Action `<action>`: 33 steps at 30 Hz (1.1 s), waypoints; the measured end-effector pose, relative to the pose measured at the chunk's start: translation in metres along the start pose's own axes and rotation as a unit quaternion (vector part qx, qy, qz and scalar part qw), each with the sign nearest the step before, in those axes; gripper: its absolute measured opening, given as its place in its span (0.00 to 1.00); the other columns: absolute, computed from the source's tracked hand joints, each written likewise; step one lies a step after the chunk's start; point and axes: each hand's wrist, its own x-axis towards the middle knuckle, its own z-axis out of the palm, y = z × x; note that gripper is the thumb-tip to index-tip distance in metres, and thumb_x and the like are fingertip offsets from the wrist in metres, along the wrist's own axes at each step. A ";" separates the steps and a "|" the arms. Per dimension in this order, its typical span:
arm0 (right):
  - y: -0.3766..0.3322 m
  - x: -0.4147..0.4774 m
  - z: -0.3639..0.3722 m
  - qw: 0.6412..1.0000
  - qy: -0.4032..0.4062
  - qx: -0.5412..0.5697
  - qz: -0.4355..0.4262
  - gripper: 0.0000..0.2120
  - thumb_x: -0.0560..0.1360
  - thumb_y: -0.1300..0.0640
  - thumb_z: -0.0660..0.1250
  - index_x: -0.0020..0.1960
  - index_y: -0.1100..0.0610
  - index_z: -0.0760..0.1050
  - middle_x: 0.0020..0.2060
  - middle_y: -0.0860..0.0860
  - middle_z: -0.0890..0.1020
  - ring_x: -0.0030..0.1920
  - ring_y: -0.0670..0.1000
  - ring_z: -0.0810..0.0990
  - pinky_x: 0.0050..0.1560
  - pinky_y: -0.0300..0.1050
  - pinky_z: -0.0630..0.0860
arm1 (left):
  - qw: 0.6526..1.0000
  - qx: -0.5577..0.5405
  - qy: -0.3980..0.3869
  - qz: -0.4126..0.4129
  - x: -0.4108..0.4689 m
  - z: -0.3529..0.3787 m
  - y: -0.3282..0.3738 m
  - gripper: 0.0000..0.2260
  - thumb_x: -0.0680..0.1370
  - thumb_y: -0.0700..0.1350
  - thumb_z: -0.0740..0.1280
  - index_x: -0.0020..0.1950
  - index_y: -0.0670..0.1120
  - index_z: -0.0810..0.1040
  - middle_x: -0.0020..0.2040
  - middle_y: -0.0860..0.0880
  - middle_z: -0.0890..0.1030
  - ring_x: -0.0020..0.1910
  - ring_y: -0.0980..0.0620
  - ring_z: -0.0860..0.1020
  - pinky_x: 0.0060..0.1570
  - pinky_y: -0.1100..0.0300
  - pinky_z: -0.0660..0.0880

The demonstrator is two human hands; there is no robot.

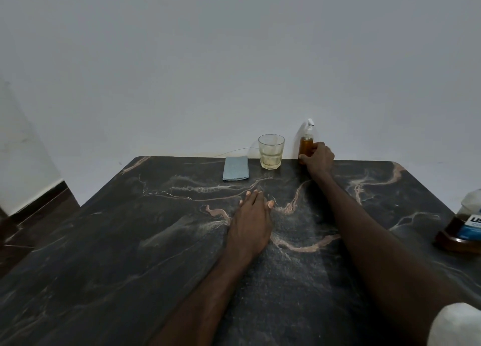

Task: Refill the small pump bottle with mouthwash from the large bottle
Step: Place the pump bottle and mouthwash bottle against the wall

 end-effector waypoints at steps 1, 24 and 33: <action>-0.001 0.000 0.000 1.000 0.003 0.000 0.002 0.26 0.73 0.55 0.78 0.66 0.62 0.75 0.62 0.60 0.81 0.62 0.59 0.79 0.61 0.52 0.76 | 1.000 0.001 0.001 0.003 -0.001 0.000 0.000 0.22 0.88 0.53 0.50 0.72 0.41 0.73 0.75 0.42 0.73 0.75 0.44 0.70 0.76 0.44 0.66; -0.016 -0.118 -0.096 0.990 -0.082 -0.060 -0.103 0.17 0.77 0.53 0.73 0.64 0.57 0.77 0.59 0.53 0.80 0.59 0.53 0.79 0.61 0.51 0.78 | 1.000 0.007 -0.006 0.009 -0.007 -0.009 0.008 0.23 0.88 0.52 0.52 0.77 0.40 0.69 0.78 0.40 0.70 0.78 0.42 0.68 0.77 0.44 0.66; 0.000 -0.261 -0.226 0.983 -0.090 0.025 -0.158 0.06 0.77 0.57 0.74 0.54 0.53 0.83 0.47 0.46 0.83 0.45 0.40 0.81 0.44 0.29 0.74 | 0.981 0.139 0.036 0.129 -0.025 -0.020 0.048 0.22 0.86 0.51 0.59 0.79 0.44 0.68 0.78 0.42 0.70 0.80 0.43 0.64 0.81 0.45 0.57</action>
